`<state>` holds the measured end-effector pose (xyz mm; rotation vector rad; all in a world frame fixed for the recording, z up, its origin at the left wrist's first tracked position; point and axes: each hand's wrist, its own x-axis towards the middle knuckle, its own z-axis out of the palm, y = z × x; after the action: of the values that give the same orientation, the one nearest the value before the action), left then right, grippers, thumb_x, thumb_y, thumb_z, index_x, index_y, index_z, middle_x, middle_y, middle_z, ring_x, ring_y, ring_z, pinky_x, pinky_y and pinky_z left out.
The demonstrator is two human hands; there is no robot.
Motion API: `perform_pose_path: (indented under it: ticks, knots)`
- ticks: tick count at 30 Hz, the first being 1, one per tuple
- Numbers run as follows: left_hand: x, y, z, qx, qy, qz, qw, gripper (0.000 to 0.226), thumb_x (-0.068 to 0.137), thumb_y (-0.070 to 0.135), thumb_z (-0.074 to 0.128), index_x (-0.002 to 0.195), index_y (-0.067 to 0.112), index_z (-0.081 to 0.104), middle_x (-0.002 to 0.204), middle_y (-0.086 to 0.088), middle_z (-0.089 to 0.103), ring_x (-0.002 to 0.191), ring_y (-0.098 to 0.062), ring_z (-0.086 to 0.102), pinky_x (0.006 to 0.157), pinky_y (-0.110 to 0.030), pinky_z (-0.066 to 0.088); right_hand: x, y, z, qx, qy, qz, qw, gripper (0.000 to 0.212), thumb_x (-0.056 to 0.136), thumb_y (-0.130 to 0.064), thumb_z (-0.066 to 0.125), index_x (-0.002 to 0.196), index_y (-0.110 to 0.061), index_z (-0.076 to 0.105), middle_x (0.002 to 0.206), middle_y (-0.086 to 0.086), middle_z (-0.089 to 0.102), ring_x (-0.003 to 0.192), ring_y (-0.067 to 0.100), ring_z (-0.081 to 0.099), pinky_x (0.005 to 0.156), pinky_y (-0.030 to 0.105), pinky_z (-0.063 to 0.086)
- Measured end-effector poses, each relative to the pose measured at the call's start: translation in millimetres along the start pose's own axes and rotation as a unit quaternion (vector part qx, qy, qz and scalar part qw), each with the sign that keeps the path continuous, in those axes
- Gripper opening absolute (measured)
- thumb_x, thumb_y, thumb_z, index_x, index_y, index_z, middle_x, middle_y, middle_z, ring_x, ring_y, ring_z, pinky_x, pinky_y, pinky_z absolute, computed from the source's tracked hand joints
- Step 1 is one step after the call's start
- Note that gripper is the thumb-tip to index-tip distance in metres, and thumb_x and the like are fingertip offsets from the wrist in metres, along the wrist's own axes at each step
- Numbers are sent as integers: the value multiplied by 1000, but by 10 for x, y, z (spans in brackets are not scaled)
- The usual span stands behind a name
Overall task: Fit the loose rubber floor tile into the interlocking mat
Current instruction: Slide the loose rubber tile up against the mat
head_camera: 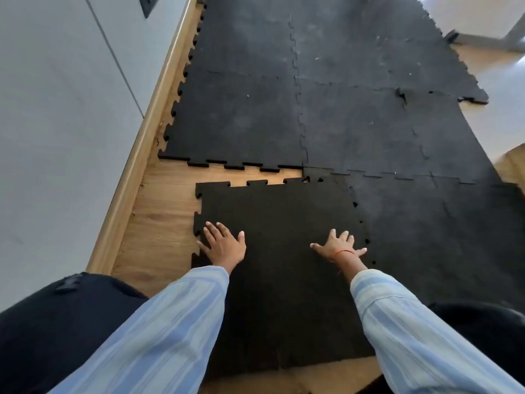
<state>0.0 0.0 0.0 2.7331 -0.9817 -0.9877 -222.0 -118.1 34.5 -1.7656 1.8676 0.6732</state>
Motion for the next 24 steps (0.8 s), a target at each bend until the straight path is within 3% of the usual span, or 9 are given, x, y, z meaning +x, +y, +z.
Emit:
perform_pose_path:
  ticks: [6, 10, 16, 24]
  knots:
    - [130, -95, 24, -61, -34, -192, 979, 92, 96, 56, 38, 152, 2, -11, 158, -25, -13, 147, -39, -6, 118, -52, 6, 195, 270, -1, 28, 20, 43, 998, 101, 83, -64, 53, 153, -9, 5, 160, 21, 0, 149, 34, 0, 117, 58, 8]
    - [200, -61, 147, -43, -6, -186, 982, 101, 91, 59, 47, 151, -4, -4, 159, -26, 2, 147, -40, 4, 118, -52, 11, 322, 333, 108, 42, 24, 69, 996, 111, 77, -70, 55, 153, -8, 4, 158, 26, 2, 147, 41, 5, 117, 56, 8]
    - [173, -17, 243, -37, 83, -168, 982, 100, 87, 56, 58, 150, -6, 10, 151, -28, 26, 138, -41, 30, 115, -53, 23, 366, 355, 124, 35, 46, 55, 997, 108, 74, -72, 57, 153, -19, 5, 155, 33, 8, 143, 47, 14, 117, 56, 10]
    - [271, -81, 107, -138, 110, -210, 962, 111, 72, 58, 74, 149, 2, 19, 147, -25, 30, 134, -40, 35, 112, -48, 29, 351, 384, 144, 159, 55, 95, 981, 121, 53, -79, 68, 149, -32, 12, 150, 29, 22, 140, 44, 21, 118, 53, 12]
